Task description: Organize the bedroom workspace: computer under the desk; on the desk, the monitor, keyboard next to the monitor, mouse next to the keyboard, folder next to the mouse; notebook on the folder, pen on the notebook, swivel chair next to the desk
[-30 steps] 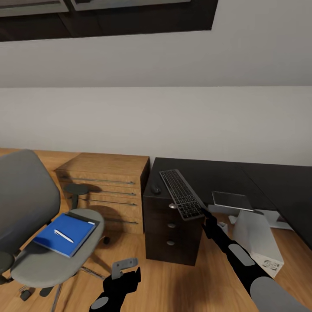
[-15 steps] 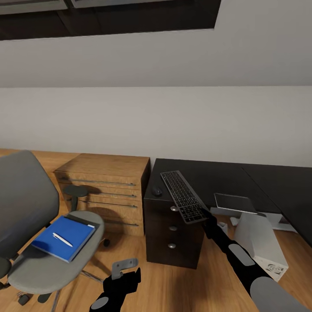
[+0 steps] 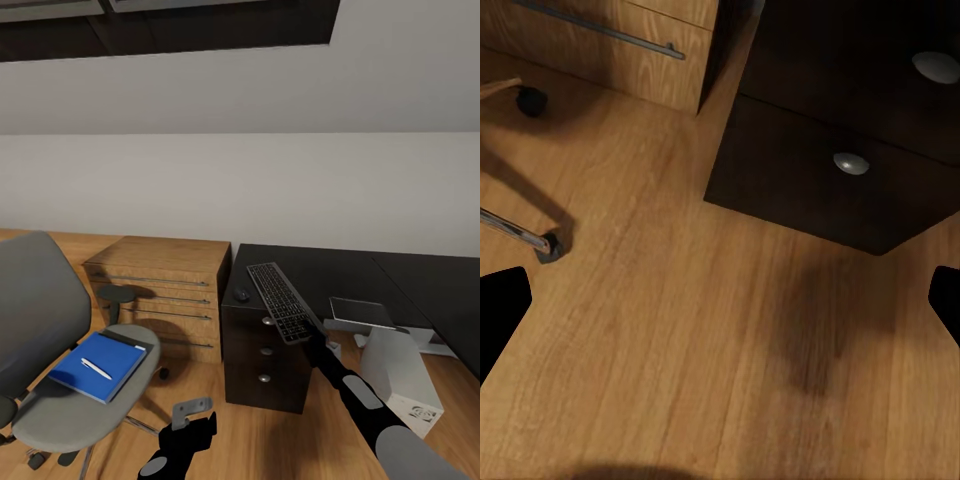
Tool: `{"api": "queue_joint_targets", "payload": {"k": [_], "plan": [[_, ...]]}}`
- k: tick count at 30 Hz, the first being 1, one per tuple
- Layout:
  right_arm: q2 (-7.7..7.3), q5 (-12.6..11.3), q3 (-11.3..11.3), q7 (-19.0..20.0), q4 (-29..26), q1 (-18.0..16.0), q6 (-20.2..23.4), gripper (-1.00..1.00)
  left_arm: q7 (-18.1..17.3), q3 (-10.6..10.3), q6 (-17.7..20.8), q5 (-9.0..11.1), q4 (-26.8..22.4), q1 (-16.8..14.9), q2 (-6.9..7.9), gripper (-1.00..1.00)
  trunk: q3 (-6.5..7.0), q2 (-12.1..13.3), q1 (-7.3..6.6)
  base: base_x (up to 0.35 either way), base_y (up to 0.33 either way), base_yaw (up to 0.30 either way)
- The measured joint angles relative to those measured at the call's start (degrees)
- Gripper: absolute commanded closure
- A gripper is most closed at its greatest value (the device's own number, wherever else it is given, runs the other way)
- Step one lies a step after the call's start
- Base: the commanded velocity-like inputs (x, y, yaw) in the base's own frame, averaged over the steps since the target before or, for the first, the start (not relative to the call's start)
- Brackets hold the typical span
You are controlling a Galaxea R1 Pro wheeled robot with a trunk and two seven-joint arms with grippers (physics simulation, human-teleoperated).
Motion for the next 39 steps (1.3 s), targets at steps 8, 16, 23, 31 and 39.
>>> {"api": "queue_joint_targets", "payload": {"k": [8,16,23,31,39], "plan": [[0.06,0.0,0.0,0.0,0.0,0.0,0.0,-1.00,0.0,0.0,-0.1,0.0,0.0,0.0,0.00,-1.00,0.00,0.0,-0.02,0.080,0.000,0.000],[0.00,0.0,-0.1,0.0,0.0,0.0,0.0,-1.00,0.0,0.0,-0.1,0.0,0.0,0.0,0.00,-1.00,0.00,0.0,0.00,0.037,0.000,0.000],[-0.01,0.0,-0.1,0.0,0.0,0.0,0.1,1.00,0.0,0.0,-0.1,0.0,0.0,0.0,0.00,-1.00,0.00,0.0,0.00,0.002,0.000,0.000],[-0.02,0.0,-0.2,0.0,-0.1,0.0,0.0,1.00,0.0,0.0,-0.1,-0.1,0.0,0.0,0.00,-1.00,0.00,0.0,0.00,0.000,0.000,0.000],[-0.02,-0.1,-0.3,0.1,-0.2,0.0,0.0,1.00,0.0,0.0,-0.1,-0.1,0.0,0.0,0.00,-1.00,1.07,2.4,-1.31,0.000,0.000,0.000]]}}
